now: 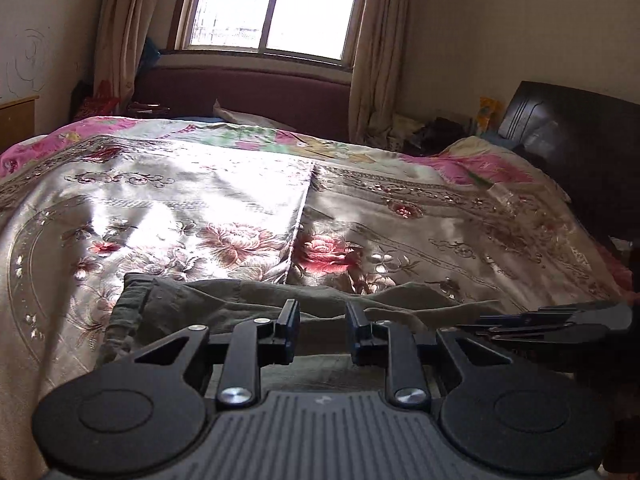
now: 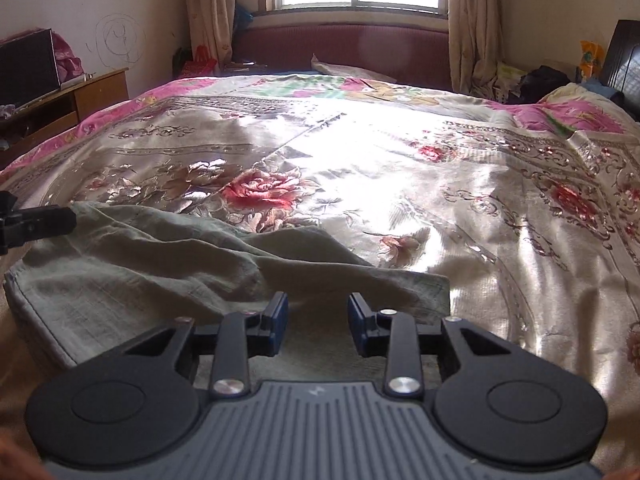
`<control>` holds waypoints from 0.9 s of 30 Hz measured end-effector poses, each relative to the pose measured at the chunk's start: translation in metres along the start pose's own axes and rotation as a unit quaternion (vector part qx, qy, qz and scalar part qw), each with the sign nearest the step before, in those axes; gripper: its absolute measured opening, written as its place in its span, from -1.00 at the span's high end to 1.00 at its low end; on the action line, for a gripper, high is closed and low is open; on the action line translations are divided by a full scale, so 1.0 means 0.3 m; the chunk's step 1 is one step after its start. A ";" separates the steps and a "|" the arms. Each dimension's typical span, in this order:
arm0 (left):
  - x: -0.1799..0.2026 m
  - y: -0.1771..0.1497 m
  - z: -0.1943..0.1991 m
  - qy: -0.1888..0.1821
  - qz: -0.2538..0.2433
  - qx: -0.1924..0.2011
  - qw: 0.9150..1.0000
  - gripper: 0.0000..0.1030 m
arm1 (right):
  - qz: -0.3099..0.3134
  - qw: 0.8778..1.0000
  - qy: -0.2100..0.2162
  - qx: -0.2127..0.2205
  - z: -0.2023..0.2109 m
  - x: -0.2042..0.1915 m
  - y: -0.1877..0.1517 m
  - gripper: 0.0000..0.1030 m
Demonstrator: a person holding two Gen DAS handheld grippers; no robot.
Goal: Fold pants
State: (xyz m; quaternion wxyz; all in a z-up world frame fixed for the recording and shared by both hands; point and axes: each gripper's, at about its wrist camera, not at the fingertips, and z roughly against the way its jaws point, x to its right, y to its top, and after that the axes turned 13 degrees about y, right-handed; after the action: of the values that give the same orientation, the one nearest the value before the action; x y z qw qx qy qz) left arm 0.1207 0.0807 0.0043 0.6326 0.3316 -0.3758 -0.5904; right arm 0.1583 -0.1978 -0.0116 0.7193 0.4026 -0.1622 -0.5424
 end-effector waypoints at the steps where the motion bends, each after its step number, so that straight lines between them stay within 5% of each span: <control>1: 0.010 -0.014 -0.032 0.001 -0.009 -0.007 1.000 0.23 | -0.002 1.000 -0.004 -0.012 -0.050 0.023 0.009 0.38; 5: -0.054 -0.081 -0.130 0.046 -0.014 -0.051 0.998 0.23 | -0.024 0.998 -0.056 -0.020 -0.114 0.137 0.015 0.43; 7: -0.115 -0.088 -0.136 0.030 0.013 -0.056 0.998 0.24 | -0.035 0.997 -0.060 -0.019 -0.099 0.164 0.025 0.44; 13: -0.141 -0.084 -0.112 0.050 0.021 -0.035 0.998 0.23 | -0.064 0.995 -0.078 0.016 0.120 0.159 0.005 0.34; 18: -0.117 -0.066 -0.067 0.048 0.020 -0.013 0.999 0.22 | -0.140 0.986 -0.088 -0.006 0.263 0.200 -0.119 0.20; 22: -0.049 -0.064 -0.030 0.030 -0.012 0.006 0.999 0.19 | -0.237 0.971 -0.027 0.001 0.276 0.251 -0.195 0.15; 27: 0.014 -0.078 -0.020 0.001 -0.045 0.004 0.999 0.18 | -0.259 0.966 0.027 -0.001 0.268 0.262 -0.207 0.15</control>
State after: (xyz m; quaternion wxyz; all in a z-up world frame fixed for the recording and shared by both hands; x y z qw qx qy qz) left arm 0.1142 0.0744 -0.0186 0.6042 0.3518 -0.3621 -0.6165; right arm 0.0924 -0.3073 -0.0245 0.5591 0.4444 -0.0324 -0.6992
